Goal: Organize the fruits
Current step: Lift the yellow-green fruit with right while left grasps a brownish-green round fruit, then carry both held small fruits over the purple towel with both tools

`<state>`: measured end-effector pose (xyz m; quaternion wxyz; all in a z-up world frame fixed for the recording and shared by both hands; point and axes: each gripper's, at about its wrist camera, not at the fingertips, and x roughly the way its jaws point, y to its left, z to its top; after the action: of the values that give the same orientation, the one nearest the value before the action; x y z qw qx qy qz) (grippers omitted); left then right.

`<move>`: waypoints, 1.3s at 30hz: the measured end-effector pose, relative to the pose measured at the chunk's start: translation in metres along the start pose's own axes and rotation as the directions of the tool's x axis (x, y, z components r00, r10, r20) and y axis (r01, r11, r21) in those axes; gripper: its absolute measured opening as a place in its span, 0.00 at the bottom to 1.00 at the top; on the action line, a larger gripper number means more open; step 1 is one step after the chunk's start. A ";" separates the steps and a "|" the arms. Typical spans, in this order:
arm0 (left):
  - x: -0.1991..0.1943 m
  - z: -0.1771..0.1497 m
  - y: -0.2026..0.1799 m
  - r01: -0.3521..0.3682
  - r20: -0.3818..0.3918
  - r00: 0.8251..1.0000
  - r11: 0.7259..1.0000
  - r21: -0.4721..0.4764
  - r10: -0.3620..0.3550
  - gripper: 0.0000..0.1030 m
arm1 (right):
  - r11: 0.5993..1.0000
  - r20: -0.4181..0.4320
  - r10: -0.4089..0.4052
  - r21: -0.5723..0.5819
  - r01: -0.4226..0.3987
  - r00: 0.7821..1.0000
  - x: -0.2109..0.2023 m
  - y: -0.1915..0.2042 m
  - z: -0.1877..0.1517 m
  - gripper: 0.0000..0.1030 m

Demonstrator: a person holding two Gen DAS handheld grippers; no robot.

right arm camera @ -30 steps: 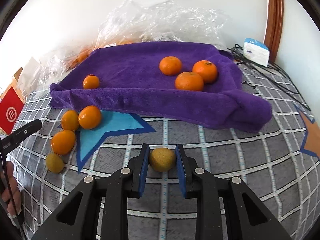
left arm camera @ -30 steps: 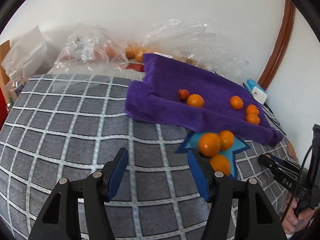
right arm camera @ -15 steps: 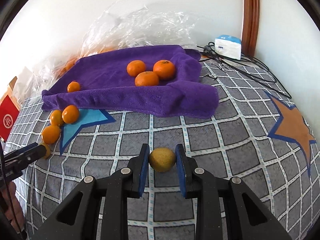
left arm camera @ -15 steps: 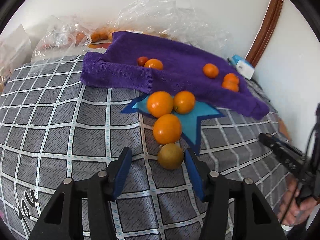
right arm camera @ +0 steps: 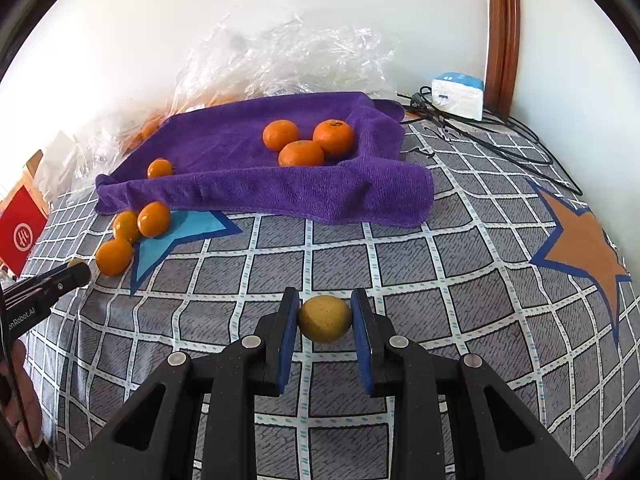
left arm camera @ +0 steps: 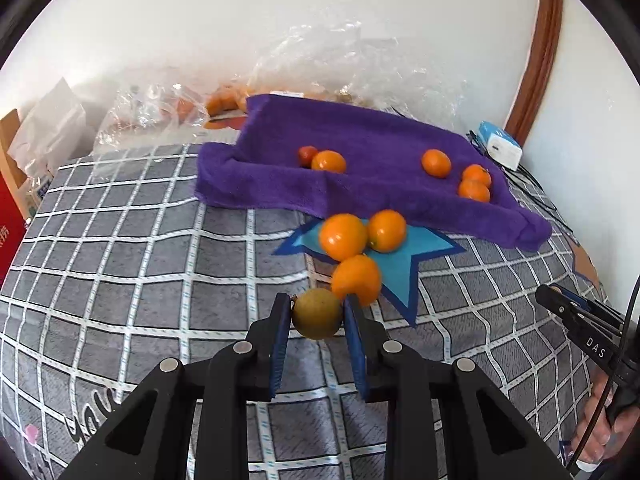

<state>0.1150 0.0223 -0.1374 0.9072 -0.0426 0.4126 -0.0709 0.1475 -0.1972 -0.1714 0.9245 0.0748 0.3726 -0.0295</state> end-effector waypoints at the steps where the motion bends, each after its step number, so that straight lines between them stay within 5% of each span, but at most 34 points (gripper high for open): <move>1: -0.001 0.001 0.004 -0.004 0.002 1.000 1.000 -0.009 0.004 0.25 | 1.000 0.002 0.000 0.001 0.000 1.000 0.000 0.000 0.001 0.26; 10: -0.011 0.041 0.026 -0.045 0.080 0.995 0.996 -0.080 0.051 0.25 | 1.000 0.066 0.020 -0.024 -0.018 0.998 -0.009 0.016 0.031 0.26; 25: 0.020 0.124 0.042 -0.096 0.204 0.969 0.974 -0.204 0.138 0.25 | 0.998 0.171 0.053 -0.037 -0.048 0.984 0.008 0.050 0.131 0.26; 31: 0.055 0.120 0.042 -0.119 0.202 0.965 0.966 -0.230 0.167 0.25 | 0.997 0.174 0.074 -0.037 -0.068 0.982 0.032 0.060 0.145 0.26; 39: 0.073 0.107 0.045 -0.101 0.200 0.969 0.970 -0.222 0.147 0.25 | 0.996 0.134 0.041 -0.087 -0.029 0.990 0.071 0.061 0.124 0.26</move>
<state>0.2477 0.0568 -0.1273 0.9395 -0.1195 0.3190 0.0355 0.2904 -0.1570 -0.1259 0.9503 0.0397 0.3087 -0.0023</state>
